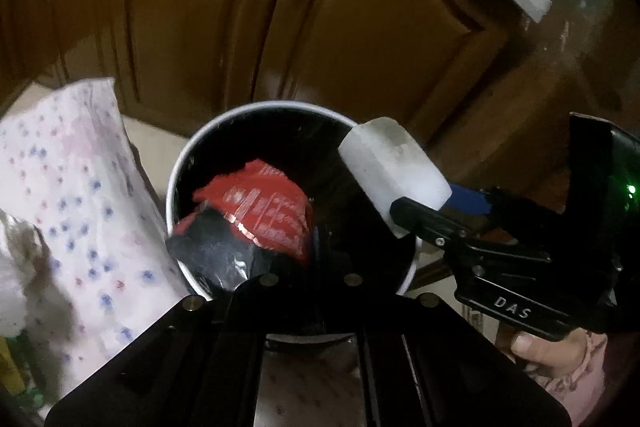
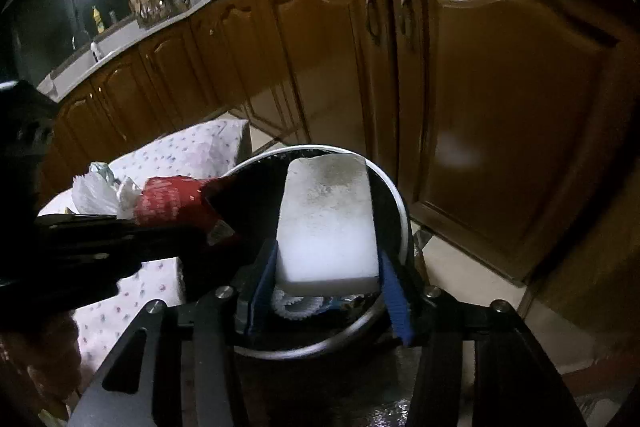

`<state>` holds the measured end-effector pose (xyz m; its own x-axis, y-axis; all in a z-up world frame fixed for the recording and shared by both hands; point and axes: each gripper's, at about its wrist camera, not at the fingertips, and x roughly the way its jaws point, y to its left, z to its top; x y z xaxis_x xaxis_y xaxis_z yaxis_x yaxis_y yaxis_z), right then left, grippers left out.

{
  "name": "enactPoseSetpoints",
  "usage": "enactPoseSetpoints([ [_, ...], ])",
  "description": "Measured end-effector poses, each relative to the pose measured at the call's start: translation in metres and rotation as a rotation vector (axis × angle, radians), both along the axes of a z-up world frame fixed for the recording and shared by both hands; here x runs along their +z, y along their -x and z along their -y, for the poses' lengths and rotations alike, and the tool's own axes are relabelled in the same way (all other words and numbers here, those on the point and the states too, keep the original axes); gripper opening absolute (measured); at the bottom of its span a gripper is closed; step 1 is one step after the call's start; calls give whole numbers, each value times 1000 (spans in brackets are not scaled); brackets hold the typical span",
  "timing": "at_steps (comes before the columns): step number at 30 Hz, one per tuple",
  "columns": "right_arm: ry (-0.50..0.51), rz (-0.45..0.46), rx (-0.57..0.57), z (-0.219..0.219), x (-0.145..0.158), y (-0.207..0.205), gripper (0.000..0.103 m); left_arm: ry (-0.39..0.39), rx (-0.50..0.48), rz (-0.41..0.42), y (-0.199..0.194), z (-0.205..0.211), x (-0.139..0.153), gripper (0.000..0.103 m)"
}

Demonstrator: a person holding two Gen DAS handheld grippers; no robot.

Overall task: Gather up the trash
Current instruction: 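Carry the red bag and foam block over the bin and release both, then move both open tools back over the remaining trash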

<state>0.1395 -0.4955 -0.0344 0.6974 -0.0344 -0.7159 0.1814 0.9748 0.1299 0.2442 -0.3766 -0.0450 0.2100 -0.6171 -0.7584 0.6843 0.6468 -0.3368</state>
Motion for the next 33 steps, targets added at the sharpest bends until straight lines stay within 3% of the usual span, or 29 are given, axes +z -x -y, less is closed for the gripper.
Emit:
enactPoseSetpoints([
  [3,3,-24,16,1,-5,-1,54,-1,14,-25,-3,-3,-5,36],
  [6,-9,-32,15,3,-8,-3,56,0,21,-23,-2,-4,-5,52],
  [16,-71,20,-34,10,-1,19,61,37,118,2,16,-45,7,52],
  [20,-119,70,-43,1,3,34,84,58,187,27,36,-75,12,52],
  [28,-224,123,-21,-40,2,58,87,61,300,89,76,-138,14,57],
  [33,-268,103,14,-69,-6,56,87,58,374,122,86,-184,16,57],
])
